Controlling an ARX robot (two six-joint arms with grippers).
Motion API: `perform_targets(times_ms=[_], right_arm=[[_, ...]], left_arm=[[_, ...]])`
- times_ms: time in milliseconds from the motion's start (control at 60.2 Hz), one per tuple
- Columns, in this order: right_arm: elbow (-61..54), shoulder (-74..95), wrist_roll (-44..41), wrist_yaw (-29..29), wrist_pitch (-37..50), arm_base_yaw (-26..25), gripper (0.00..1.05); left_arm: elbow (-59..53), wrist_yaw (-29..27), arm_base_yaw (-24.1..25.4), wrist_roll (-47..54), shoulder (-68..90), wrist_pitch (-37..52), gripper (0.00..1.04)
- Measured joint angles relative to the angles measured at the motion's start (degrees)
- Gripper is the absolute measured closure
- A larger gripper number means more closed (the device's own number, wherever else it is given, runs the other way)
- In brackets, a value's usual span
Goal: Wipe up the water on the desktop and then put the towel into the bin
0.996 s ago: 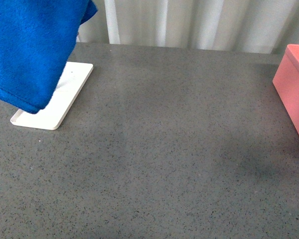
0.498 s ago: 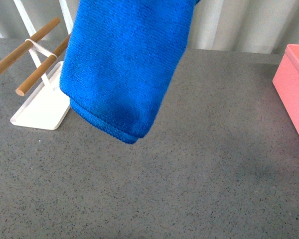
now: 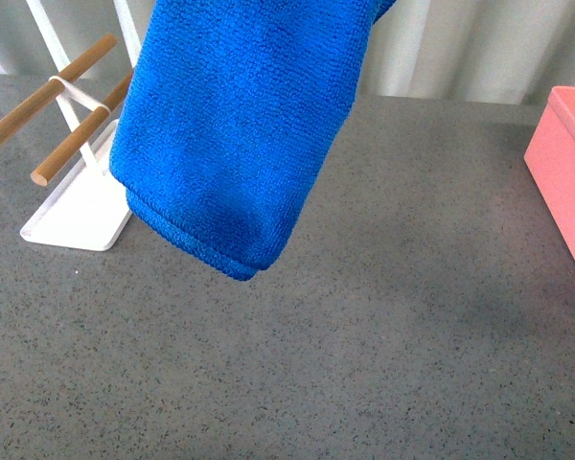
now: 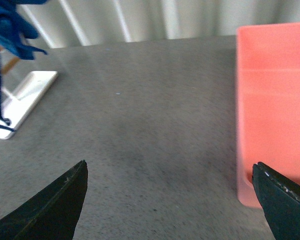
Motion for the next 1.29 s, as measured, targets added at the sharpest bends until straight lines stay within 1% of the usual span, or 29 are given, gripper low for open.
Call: perform_targets(times_ms=[33,116,149,183,199,232,398,531,664,929,1095,1178,1245,1278,1295], right_arm=[[1.46,4.98,-0.94,-3.21,3.30,0.74,0.07],[4.52,13.75,-2.80,-8.59,6.62,2.86,0.07],[6.21,18.86,-4.00,-11.58,7.65,4.39,0.07],[7.32,22.62,-4.63,-13.38,8.41,5.68,0.07],[8.39,26.14,-5.57,-15.78,8.96,6.97,0.07],[9.88,30.45,-6.38,-18.18,9.88,8.72,0.07],[16.15,44.13,-7.98,-24.26,17.81,16.26,0.07],[20.85,50.99,-7.17,-23.71,22.97,20.37,0.07],[25.00,56.57,-5.81,-24.28,26.51,22.75,0.07],[34.62,64.28,-3.54,-26.69,28.59,25.59,0.07],[40.04,67.65,-2.29,-25.79,28.41,27.10,0.07],[41.88,68.91,-1.29,-25.68,29.64,27.85,0.07],[43.39,69.85,-0.44,-24.59,29.99,28.50,0.07],[44.35,70.44,0.22,-23.56,29.79,28.92,0.10],[44.89,70.75,0.79,-22.43,29.75,29.16,0.13]], left_arm=[[0.00,-0.02,0.00,-0.02,0.00,0.02,1.00],[0.00,0.02,-0.02,0.00,0.00,0.02,1.00],[0.00,0.02,-0.02,0.00,0.00,0.02,1.00],[0.00,0.02,-0.02,-0.02,0.00,0.02,1.00],[0.00,0.02,-0.02,-0.02,0.00,0.02,1.00],[0.00,0.02,-0.02,-0.02,0.00,0.02,1.00],[0.00,0.02,-0.02,-0.02,0.00,0.02,1.00],[0.00,0.02,-0.02,-0.02,0.00,0.02,1.00],[0.00,0.00,-0.02,-0.02,0.00,0.02,1.00],[0.00,0.00,-0.02,-0.02,0.00,0.02,1.00],[0.00,0.00,-0.02,-0.04,0.00,0.02,1.00],[0.00,0.00,-0.02,-0.04,0.00,0.02,1.00],[0.00,-0.02,-0.02,-0.02,0.00,0.02,1.00],[0.00,-0.04,0.00,-0.04,0.00,0.02,1.00],[0.00,-0.04,0.00,-0.04,0.00,0.02,1.00]])
